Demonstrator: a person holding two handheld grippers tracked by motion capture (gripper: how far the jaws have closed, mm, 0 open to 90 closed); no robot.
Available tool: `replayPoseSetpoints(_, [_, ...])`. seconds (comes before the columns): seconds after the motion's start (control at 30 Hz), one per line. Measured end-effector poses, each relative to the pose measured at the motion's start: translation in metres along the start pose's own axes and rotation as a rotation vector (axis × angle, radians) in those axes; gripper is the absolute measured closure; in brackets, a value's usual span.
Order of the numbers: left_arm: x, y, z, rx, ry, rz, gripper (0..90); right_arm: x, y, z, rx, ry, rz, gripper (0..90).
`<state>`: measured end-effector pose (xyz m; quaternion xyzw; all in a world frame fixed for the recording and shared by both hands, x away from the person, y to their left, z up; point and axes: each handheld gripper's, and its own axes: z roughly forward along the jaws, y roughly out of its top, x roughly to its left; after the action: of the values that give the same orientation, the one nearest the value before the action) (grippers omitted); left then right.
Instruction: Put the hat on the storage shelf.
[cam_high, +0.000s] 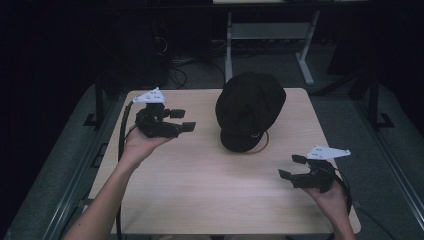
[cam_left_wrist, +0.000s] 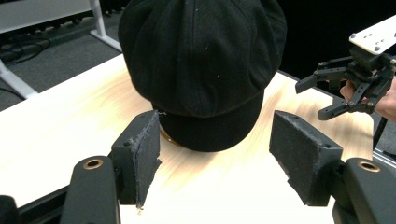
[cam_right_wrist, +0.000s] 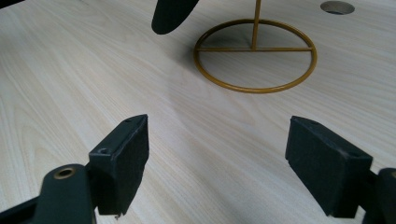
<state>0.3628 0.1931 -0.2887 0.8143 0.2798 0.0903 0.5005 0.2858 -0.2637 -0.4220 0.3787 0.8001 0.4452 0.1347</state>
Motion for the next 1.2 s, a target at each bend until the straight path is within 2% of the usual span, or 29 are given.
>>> replayPoseSetpoints(0.23, [0.000, -0.016, -0.007, 0.007, 0.022, -0.009, 32.1, 0.000, 0.000, -0.001, 0.000, -0.004, 0.004, 21.1])
replayPoseSetpoints(0.37, [0.000, -0.027, -0.007, 0.014, 0.022, -0.020, 32.0, 0.001, 0.000, 0.001, 0.002, -0.004, -0.008, 21.1])
replayPoseSetpoints(0.67, [0.003, -0.046, -0.006, 0.023, 0.020, -0.047, 30.0, 0.001, -0.001, 0.002, 0.004, -0.002, 0.000, 21.1])
replayPoseSetpoints(0.7, [0.004, -0.050, -0.007, 0.018, 0.023, -0.060, 29.8, 0.001, -0.001, 0.002, 0.004, -0.003, -0.002, 21.1])
replayPoseSetpoints(1.03, [0.006, -0.066, -0.014, 0.014, 0.051, -0.074, 29.2, 0.002, -0.002, 0.004, 0.011, 0.002, -0.007, 20.9])
replayPoseSetpoints(1.2, [0.004, -0.078, -0.019, -0.007, 0.061, -0.089, 29.2, 0.003, -0.002, 0.004, 0.014, 0.005, -0.010, 20.7])
